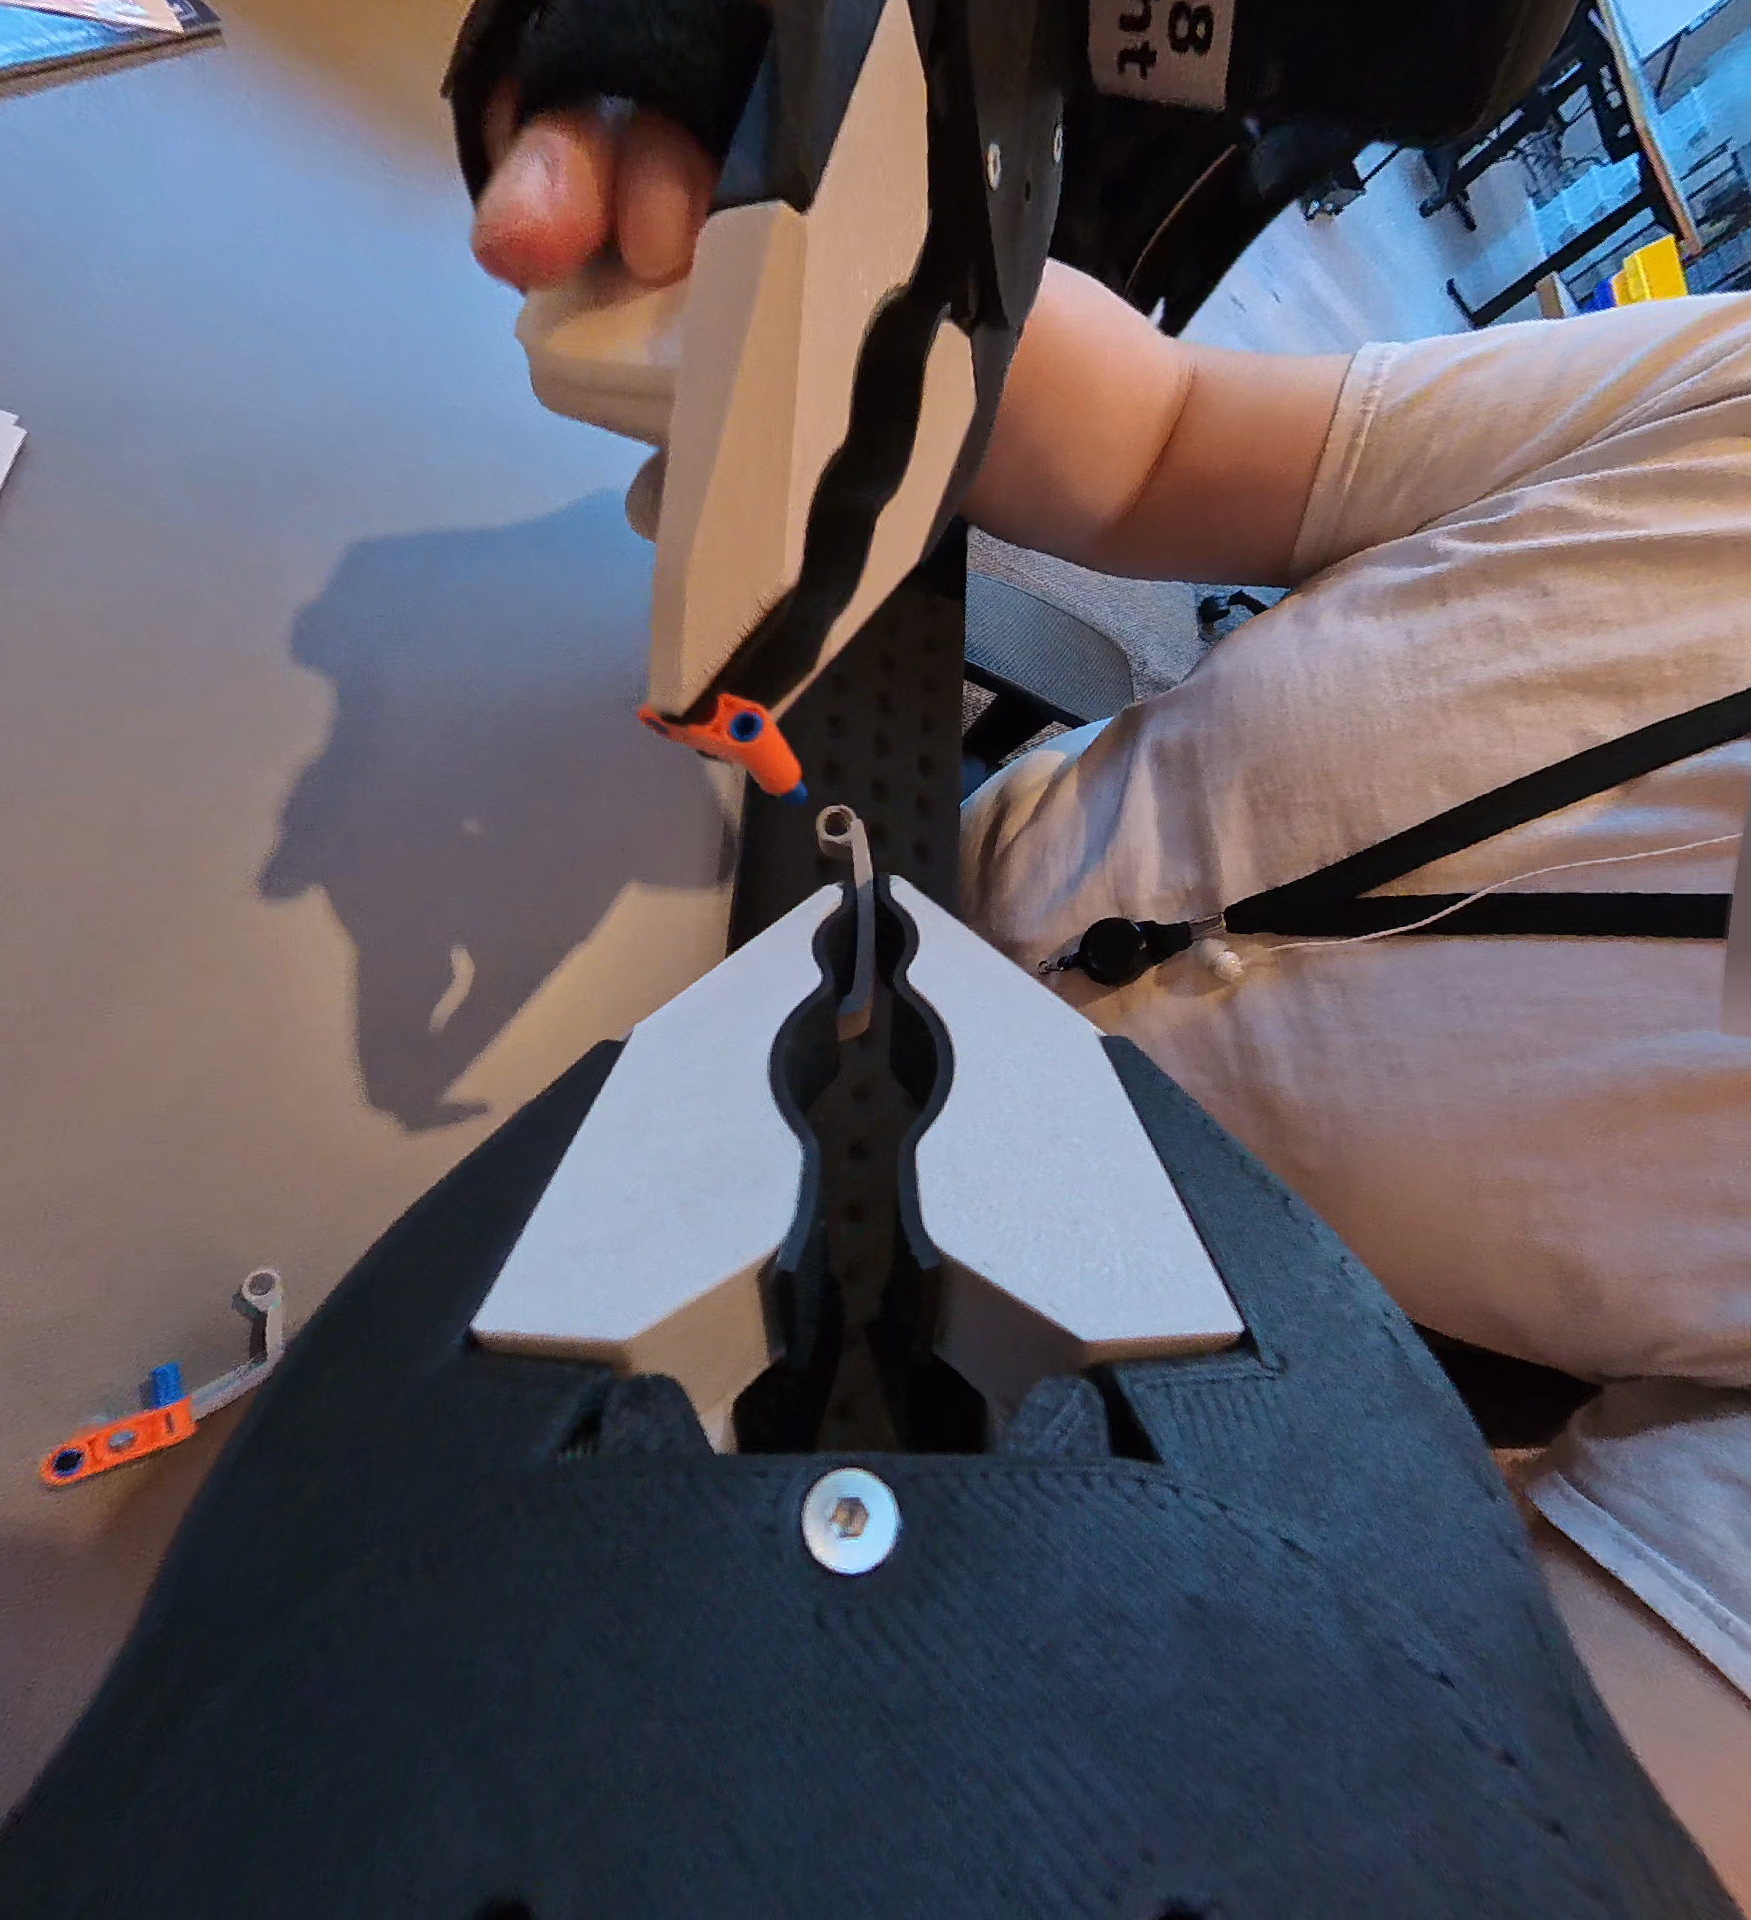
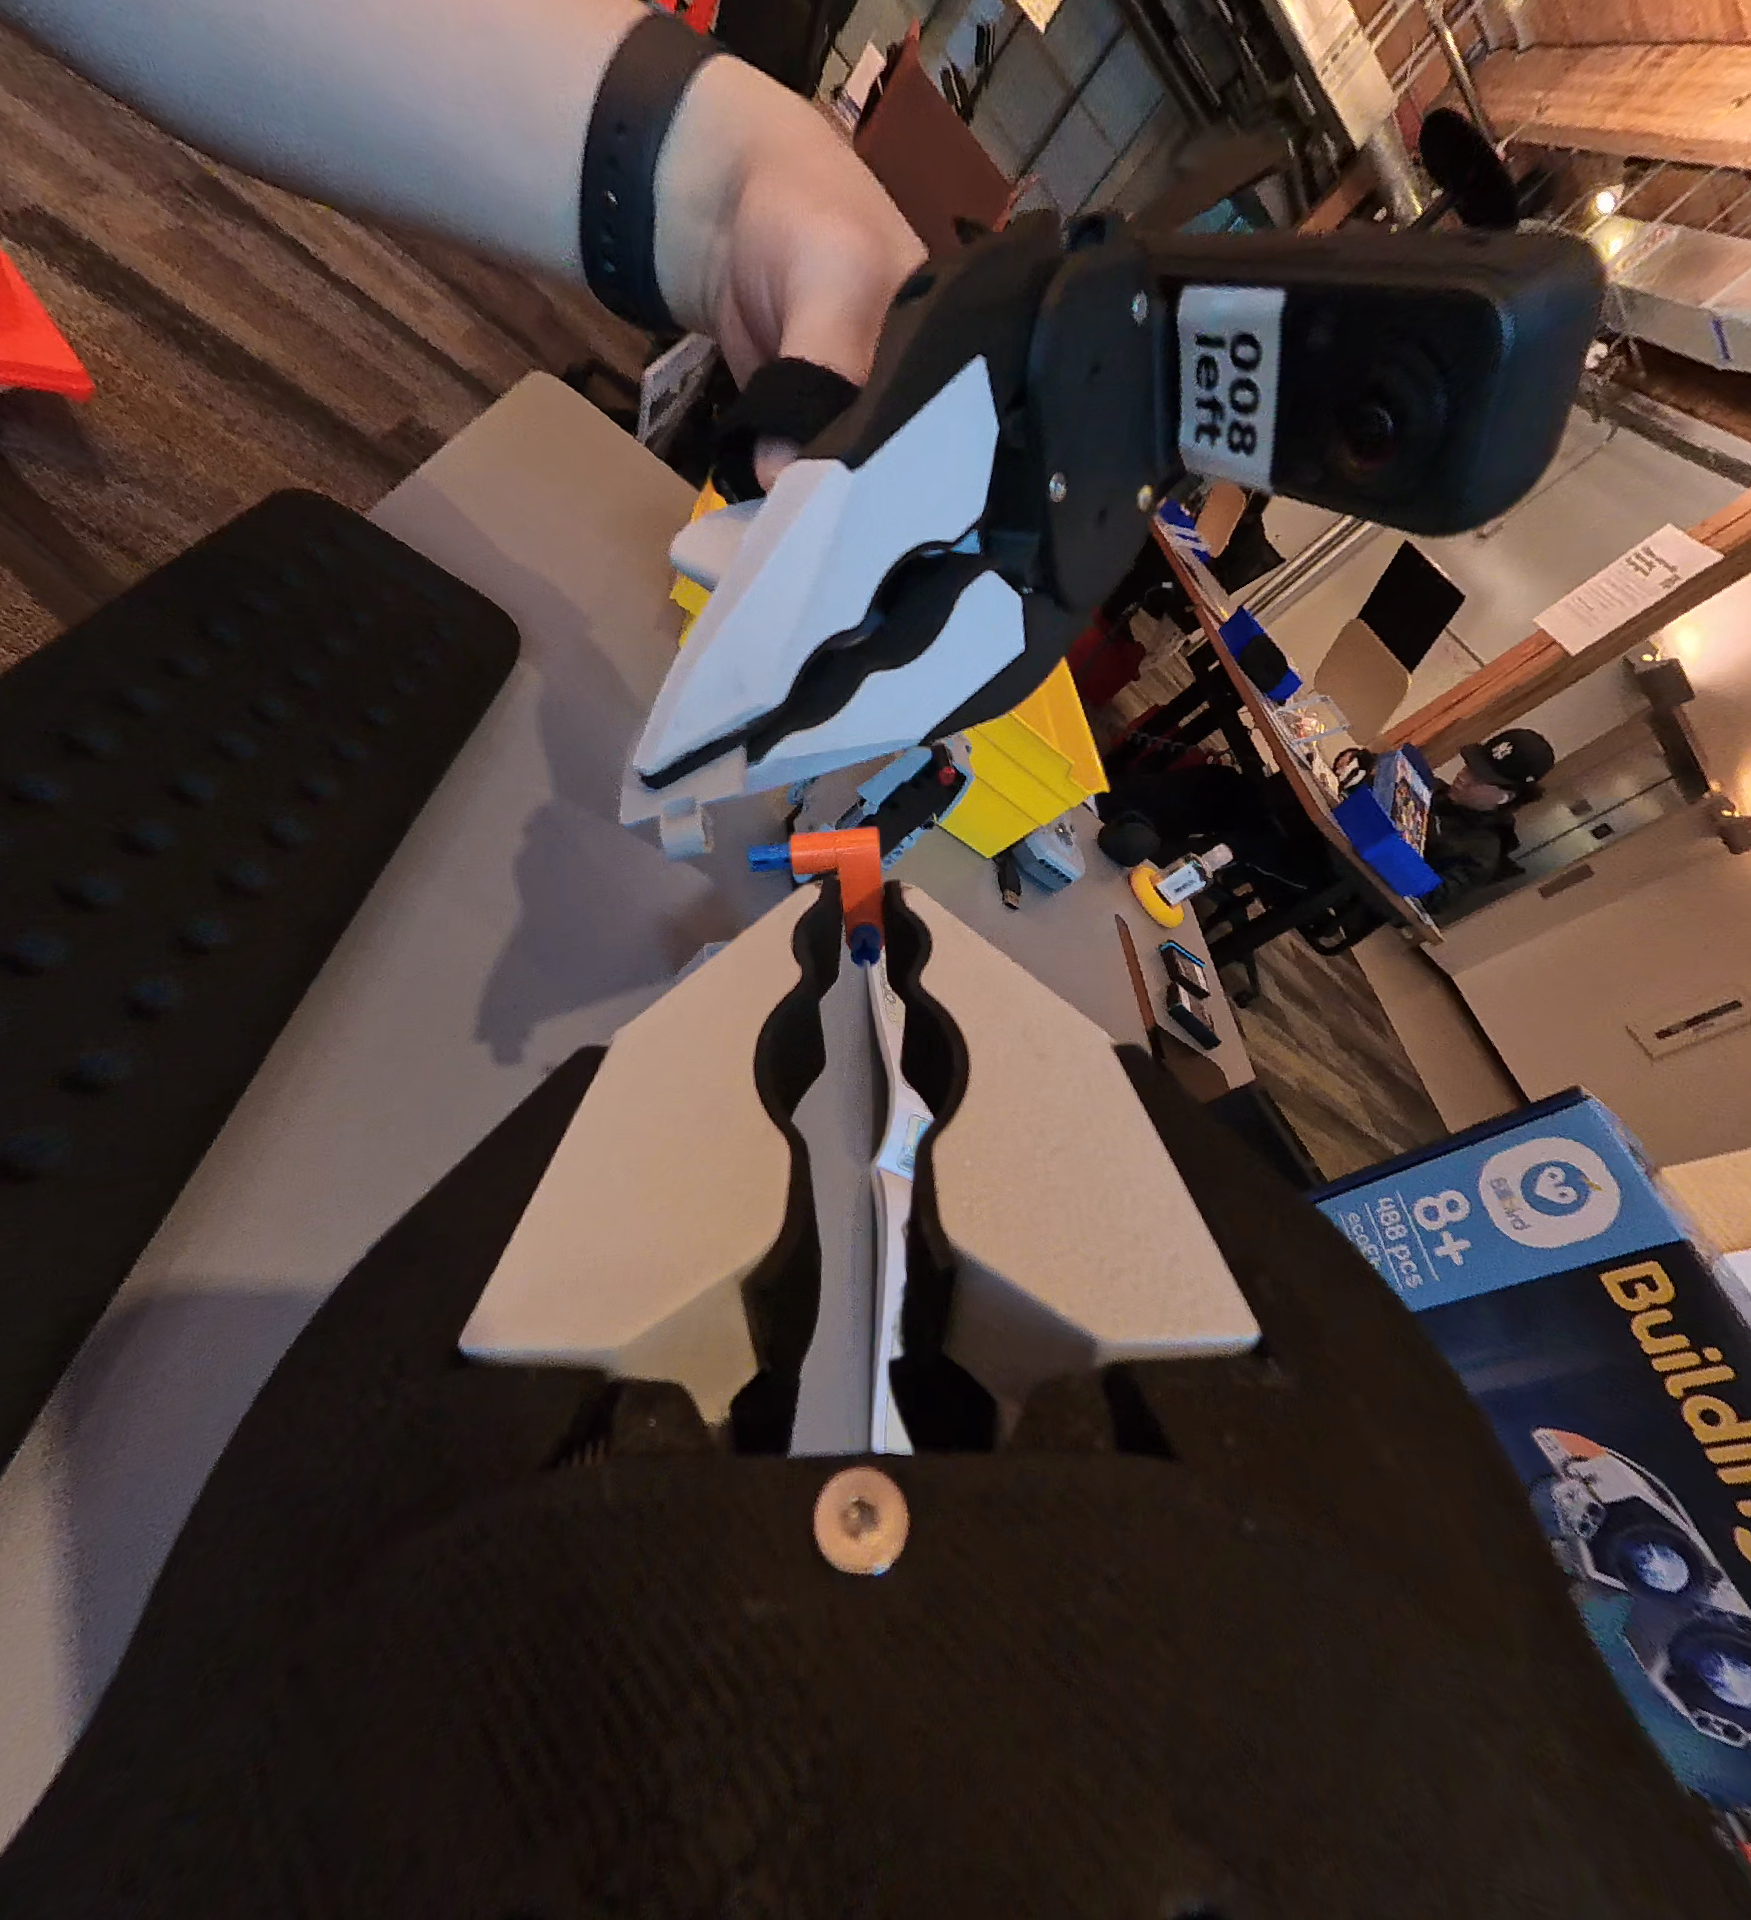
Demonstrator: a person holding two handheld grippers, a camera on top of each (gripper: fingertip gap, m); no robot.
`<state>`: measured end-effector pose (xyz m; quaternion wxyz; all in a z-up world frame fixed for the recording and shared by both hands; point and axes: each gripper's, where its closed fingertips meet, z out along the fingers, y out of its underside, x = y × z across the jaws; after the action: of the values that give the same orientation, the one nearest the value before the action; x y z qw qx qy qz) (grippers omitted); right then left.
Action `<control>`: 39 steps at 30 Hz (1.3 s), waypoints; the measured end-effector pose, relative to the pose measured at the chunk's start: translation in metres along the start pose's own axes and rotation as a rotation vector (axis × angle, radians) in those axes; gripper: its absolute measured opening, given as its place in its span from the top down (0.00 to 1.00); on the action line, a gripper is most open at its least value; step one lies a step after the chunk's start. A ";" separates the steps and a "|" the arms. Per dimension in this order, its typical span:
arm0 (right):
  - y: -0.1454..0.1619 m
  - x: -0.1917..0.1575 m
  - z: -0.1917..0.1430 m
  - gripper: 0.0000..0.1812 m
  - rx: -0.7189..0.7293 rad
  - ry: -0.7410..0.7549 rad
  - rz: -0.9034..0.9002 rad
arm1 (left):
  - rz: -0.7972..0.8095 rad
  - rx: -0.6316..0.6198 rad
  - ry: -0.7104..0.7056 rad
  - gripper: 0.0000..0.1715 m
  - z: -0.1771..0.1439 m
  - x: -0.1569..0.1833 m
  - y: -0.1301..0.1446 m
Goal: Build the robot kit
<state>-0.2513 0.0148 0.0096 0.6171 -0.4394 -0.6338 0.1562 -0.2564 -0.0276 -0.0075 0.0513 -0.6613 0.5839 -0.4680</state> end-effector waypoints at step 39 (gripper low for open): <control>0.010 -0.027 -0.010 0.94 0.064 -0.069 -0.009 | -0.097 -0.056 0.191 1.00 0.020 0.002 -0.002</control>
<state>-0.2421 -0.0028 -0.0132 0.6093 -0.4110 -0.6513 0.1887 -0.2419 -0.0381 -0.0166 -0.0461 -0.6423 0.5664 -0.5144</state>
